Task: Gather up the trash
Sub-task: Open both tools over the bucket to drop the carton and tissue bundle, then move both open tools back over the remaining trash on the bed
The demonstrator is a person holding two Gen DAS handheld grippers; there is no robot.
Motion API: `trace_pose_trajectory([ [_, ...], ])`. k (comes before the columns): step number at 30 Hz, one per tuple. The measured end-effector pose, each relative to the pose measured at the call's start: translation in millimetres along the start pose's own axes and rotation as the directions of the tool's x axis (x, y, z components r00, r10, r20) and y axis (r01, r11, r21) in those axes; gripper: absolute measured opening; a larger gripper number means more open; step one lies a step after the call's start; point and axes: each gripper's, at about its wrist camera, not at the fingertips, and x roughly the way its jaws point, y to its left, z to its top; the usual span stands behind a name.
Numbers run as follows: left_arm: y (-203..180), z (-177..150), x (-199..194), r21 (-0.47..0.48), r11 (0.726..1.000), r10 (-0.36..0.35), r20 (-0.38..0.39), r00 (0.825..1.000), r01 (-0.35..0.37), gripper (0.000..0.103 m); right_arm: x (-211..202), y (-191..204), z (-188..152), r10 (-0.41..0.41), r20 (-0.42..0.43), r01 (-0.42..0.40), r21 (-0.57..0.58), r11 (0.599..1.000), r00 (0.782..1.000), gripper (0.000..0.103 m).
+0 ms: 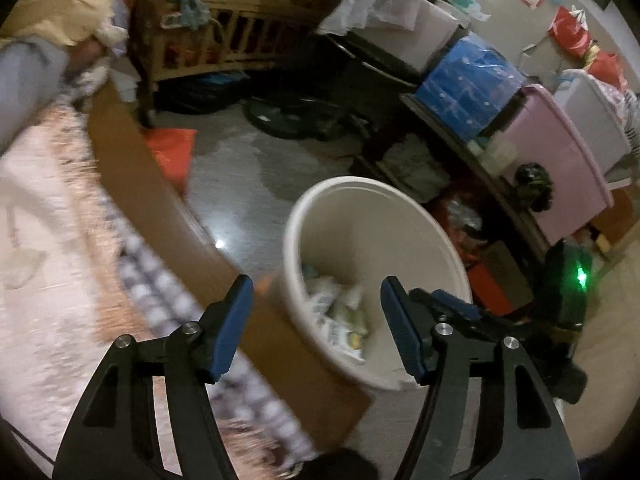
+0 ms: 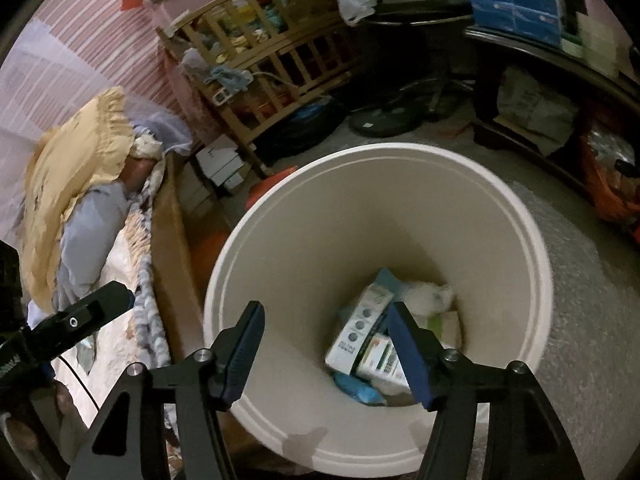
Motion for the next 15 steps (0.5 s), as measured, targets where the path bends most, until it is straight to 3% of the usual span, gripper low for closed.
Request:
trace_pose_trajectory([
  [7, 37.9, -21.3, -31.5, -0.011, 0.984, 0.178, 0.043, 0.983, -0.177, 0.065, 11.2, 42.3, -10.5, 0.042, -0.033, -0.044, -0.078, 0.996, 0.999, 0.061],
  [15, 85.5, -48.2, -65.9, -0.064, 0.952, 0.304, 0.066, 0.951, -0.300, 0.065, 23.1, 106.5, -25.0, 0.106, -0.077, -0.119, -0.179, 0.977, 0.991, 0.063],
])
